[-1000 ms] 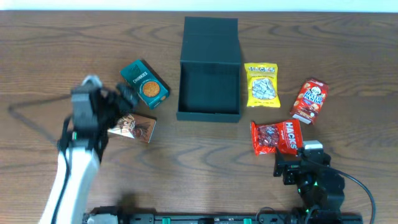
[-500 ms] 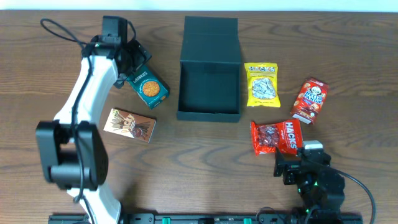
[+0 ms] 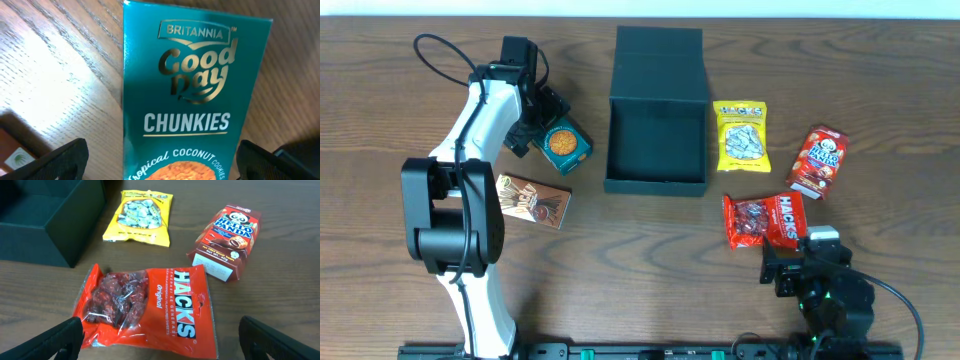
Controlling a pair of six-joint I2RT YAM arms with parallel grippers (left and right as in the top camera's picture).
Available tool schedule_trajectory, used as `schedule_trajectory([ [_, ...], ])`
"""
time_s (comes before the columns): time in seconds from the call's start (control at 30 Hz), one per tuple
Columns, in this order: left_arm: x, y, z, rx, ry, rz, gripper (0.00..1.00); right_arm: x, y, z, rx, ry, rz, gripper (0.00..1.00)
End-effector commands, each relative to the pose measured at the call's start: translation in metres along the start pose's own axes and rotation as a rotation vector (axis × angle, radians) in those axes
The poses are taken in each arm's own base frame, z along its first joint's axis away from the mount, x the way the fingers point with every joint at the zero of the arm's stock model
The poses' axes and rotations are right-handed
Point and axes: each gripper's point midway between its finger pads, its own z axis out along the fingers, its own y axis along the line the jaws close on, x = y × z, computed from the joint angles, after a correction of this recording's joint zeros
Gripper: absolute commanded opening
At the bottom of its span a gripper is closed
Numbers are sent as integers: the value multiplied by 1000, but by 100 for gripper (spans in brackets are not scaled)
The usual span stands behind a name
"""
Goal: Pack container
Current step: 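Reach the left gripper over the teal Chunkies box and grasp it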
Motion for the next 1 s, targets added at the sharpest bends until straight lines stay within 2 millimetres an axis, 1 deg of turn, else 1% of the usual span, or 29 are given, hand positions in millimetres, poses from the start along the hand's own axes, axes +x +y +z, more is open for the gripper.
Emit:
schedule_trajectory([
  [0.0,1,-1,7,-12,15,61,96,3,-3,1,16,6,12,99],
  [0.17,-1,-3,8,-4,8,104,96,3,-3,1,16,6,12,99],
  [0.3,-1,-11,8,32,11,119,96,3,-3,1,16,6,12,99],
  [0.53,5,-14,20,51,51,115,96,3,-3,1,16,6,12,99],
  [0.77,3,-21,25,75,42,99,96,3,-3,1,16,6,12,99],
  [0.97,7,-19,32,65,63,101,96,3,-3,1,16,6,12,99],
])
